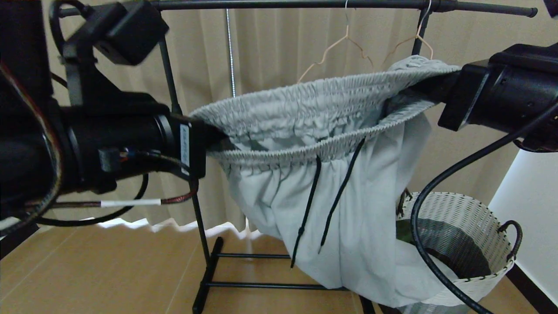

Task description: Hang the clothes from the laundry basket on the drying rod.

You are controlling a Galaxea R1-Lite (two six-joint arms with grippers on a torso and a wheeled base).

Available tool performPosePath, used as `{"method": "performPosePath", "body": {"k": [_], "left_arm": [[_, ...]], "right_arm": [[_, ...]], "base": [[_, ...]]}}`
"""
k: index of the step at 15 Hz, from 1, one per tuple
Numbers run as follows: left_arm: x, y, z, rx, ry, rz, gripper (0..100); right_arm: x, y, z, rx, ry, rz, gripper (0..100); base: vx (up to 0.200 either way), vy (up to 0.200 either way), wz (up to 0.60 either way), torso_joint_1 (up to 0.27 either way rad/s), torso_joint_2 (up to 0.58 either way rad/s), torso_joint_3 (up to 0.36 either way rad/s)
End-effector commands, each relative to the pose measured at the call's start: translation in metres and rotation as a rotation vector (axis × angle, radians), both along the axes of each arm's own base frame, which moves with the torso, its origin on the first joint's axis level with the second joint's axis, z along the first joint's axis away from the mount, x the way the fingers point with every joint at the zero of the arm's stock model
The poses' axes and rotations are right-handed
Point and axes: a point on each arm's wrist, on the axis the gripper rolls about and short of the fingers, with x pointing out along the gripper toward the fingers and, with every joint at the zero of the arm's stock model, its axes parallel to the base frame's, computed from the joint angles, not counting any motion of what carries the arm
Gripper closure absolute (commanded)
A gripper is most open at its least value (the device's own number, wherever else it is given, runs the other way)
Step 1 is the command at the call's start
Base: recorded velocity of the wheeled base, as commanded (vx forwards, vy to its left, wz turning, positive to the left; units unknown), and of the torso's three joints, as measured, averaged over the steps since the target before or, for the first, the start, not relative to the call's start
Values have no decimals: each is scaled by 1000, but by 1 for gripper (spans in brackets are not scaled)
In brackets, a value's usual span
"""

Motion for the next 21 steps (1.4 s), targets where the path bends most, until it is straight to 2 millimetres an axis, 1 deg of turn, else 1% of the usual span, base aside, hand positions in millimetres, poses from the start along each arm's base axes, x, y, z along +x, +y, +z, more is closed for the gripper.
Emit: {"method": "performPosePath", "body": {"k": [1, 2, 4, 7, 12, 15, 18, 20, 21], "left_arm": [[0, 6, 28, -61, -71, 21, 100], [-1, 7, 36, -76, -92, 20, 100], [2, 4, 36, -76, -92, 20, 100], [4, 2, 31, -63, -75, 21, 100], [6, 0, 12, -22, -29, 17, 100], [4, 1, 16, -31, -42, 16, 100], [4, 3, 20, 22, -91, 6, 100], [4, 2, 20, 25, -97, 5, 100], [4, 2, 20, 25, -97, 5, 100]], "right_arm": [[6, -7, 4, 6, -13, -40, 100], [6, -9, 7, 11, -19, -47, 100], [3, -11, 10, 17, -31, -49, 100], [2, -12, 11, 20, -35, -49, 100], [2, -13, 9, -2, -41, -53, 100], [2, -13, 9, -2, -41, -53, 100], [4, -12, 7, -8, -33, -56, 100], [5, -11, 3, -17, -19, -60, 100], [10, -15, -2, -27, -5, -83, 100]], "base": [[0, 0, 0, 0, 0, 0], [0, 0, 0, 0, 0, 0], [0, 0, 0, 0, 0, 0], [0, 0, 0, 0, 0, 0], [0, 0, 0, 0, 0, 0], [0, 0, 0, 0, 0, 0], [0, 0, 0, 0, 0, 0], [0, 0, 0, 0, 0, 0], [0, 0, 0, 0, 0, 0]]}}
